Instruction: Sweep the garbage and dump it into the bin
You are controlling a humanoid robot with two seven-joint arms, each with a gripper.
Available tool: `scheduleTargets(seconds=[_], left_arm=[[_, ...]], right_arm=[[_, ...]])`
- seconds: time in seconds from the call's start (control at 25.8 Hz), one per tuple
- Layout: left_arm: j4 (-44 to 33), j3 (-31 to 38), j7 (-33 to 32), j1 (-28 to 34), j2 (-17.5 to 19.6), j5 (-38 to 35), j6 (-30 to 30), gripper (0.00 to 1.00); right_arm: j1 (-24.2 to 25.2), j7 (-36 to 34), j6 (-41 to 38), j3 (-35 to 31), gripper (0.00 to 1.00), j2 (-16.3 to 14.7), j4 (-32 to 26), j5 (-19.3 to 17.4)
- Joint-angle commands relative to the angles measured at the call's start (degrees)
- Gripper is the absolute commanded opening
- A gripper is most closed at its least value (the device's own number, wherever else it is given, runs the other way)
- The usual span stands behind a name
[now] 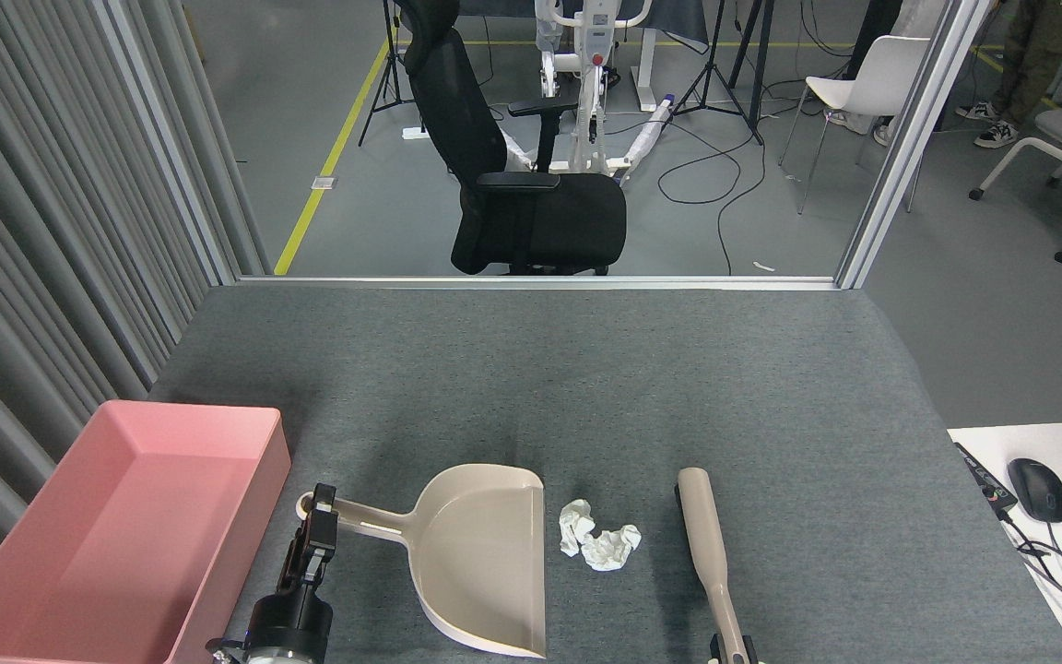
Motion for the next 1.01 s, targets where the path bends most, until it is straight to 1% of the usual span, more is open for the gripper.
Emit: scheduleTargets(seconds=[0.0, 0.23, 0.39, 0.43, 0.54, 0.58, 0.74, 0.89, 0.97], left_arm=[[0.1, 0.0, 0.1, 0.0, 0.0, 0.0, 0.0, 0.18], [0.0, 0.0, 0.1, 0.0, 0.0, -0.1, 0.1, 0.18], [-0.1, 0.0, 0.1, 0.1, 0.0, -0.1, 0.1, 0.18], [-0.2, 0.0, 0.1, 0.0, 0.0, -0.1, 0.1, 0.18], [-0.2, 0.0, 0.1, 0.1, 0.0, -0.1, 0.3, 0.18], [-0.2, 0.0, 0.1, 0.1, 0.0, -0.1, 0.3, 0.19], [-0.2, 0.0, 0.1, 0.2, 0.0, -0.1, 0.3, 0.19], [-0.2, 0.0, 0.1, 0.2, -0.1, -0.1, 0.3, 0.19], [-0.2, 0.0, 0.1, 0.2, -0.2, -0.1, 0.4, 0.19]], right_arm=[[0.1, 0.2, -1.7, 0.1, 0.0, 0.0, -0.4, 0.0], [1.7, 0.6, -5.4, 0.4, 0.0, 0.7, -0.4, -0.1], [1.9, 2.1, -8.8, 0.2, 0.0, 1.0, -0.5, -0.4], [2.1, 2.1, -9.7, 0.4, 0.0, 1.0, -0.6, -0.8], [2.0, 2.4, -12.8, 0.9, 0.0, 0.9, -1.1, -6.2], [2.0, 2.5, -13.8, 1.0, 0.0, 0.9, -1.1, -7.4], [1.6, 2.6, -15.3, 2.5, 0.0, 1.3, -0.9, -8.1], [0.9, 2.4, -16.4, 5.7, 0.0, 2.5, -0.1, -8.3], [-0.5, 2.3, -16.8, 7.0, 0.0, 3.2, 0.6, -8.6]])
